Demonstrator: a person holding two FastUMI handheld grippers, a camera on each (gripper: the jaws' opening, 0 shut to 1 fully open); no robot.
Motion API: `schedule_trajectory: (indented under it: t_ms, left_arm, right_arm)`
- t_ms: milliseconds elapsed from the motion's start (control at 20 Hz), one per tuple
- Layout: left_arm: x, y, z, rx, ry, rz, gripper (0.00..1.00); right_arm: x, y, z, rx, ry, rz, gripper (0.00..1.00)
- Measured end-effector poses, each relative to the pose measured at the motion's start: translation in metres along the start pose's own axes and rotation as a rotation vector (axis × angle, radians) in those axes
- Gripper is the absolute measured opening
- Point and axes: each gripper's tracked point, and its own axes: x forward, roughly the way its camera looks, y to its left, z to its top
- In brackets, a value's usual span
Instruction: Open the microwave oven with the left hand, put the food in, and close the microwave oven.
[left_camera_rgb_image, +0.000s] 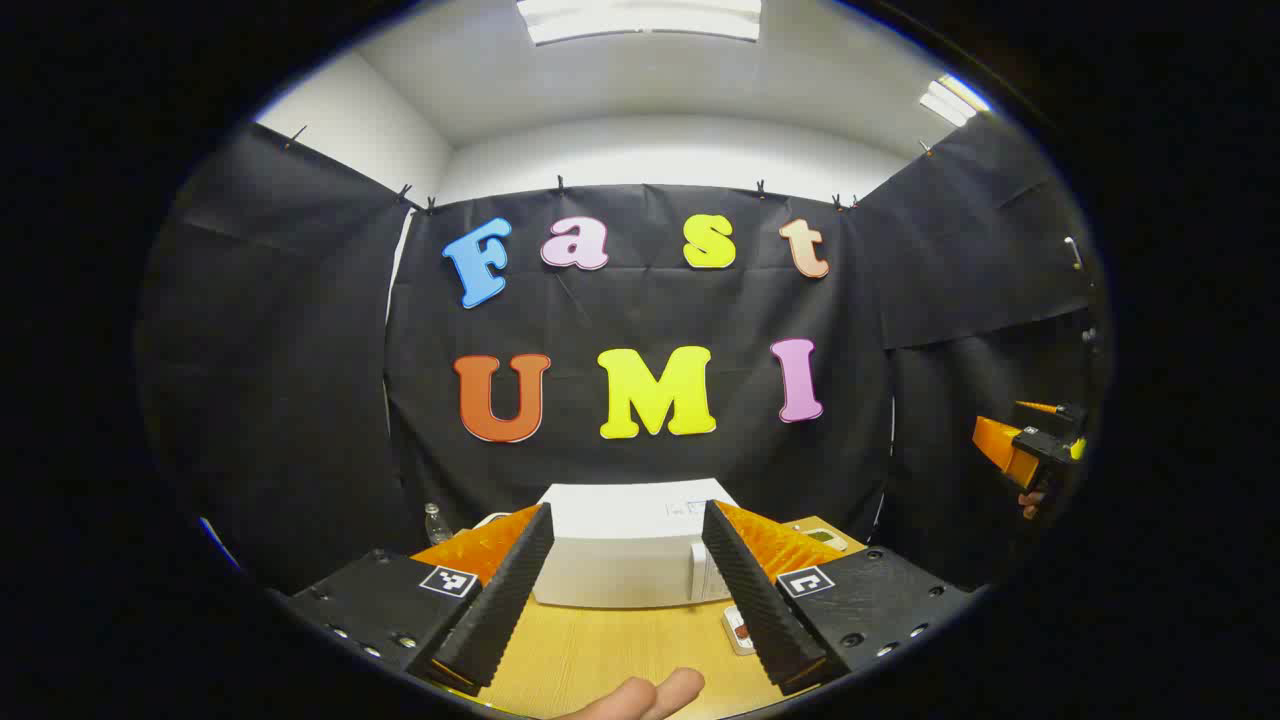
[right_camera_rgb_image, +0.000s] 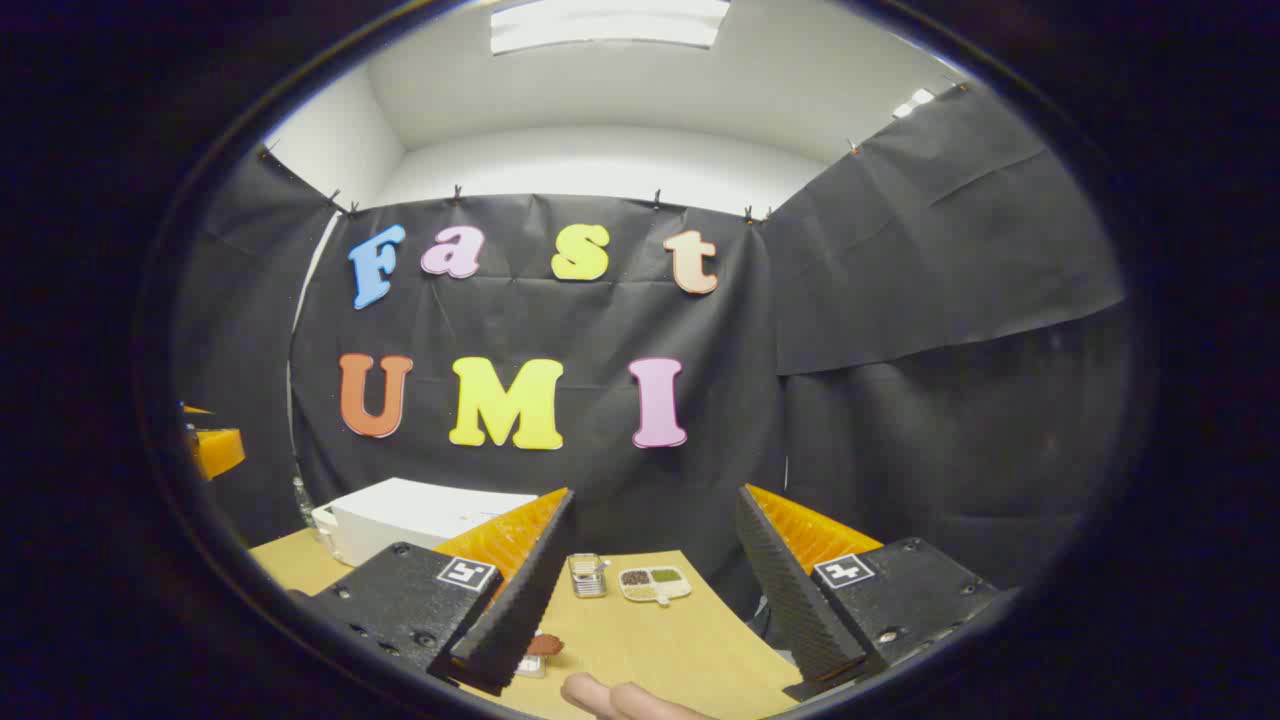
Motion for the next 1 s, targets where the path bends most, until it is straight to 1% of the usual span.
schedule_trajectory:
  t_ms: [500, 550, 600, 650, 750, 800, 850, 900, 1000]
  left_arm:
    - [-0.002, 0.000, -0.004, -0.010, 0.013, -0.003, 0.93]
    - [0.000, -0.002, -0.006, -0.012, 0.016, -0.007, 1.00]
    - [0.001, -0.003, -0.008, -0.010, 0.020, -0.013, 1.00]
    - [0.003, -0.004, -0.010, -0.007, 0.024, -0.015, 0.93]
    - [0.006, -0.004, -0.016, -0.001, 0.033, -0.015, 0.93]
    - [0.007, -0.003, -0.018, -0.001, 0.037, -0.015, 0.93]
    - [0.009, -0.004, -0.019, -0.003, 0.039, -0.015, 0.93]
    - [0.012, -0.004, -0.022, -0.007, 0.041, -0.014, 0.93]
    - [0.017, -0.004, -0.029, -0.016, 0.055, -0.005, 0.93]
  right_arm:
    - [-0.005, -0.001, 0.004, 0.002, -0.025, 0.007, 0.90]
    - [-0.005, -0.002, 0.004, 0.002, -0.026, 0.007, 0.90]
    - [-0.005, -0.001, 0.003, 0.003, -0.027, 0.009, 0.90]
    - [-0.005, -0.001, 0.003, 0.002, -0.027, 0.010, 0.90]
    - [-0.004, 0.000, 0.000, 0.000, -0.024, 0.012, 0.90]
    - [-0.003, 0.000, -0.001, 0.001, -0.023, 0.012, 1.00]
    - [-0.003, 0.000, -0.002, 0.000, -0.023, 0.013, 1.00]
    - [-0.002, 0.000, -0.003, 0.000, -0.022, 0.014, 0.90]
    - [0.000, -0.001, -0.006, -0.002, -0.019, 0.012, 0.90]
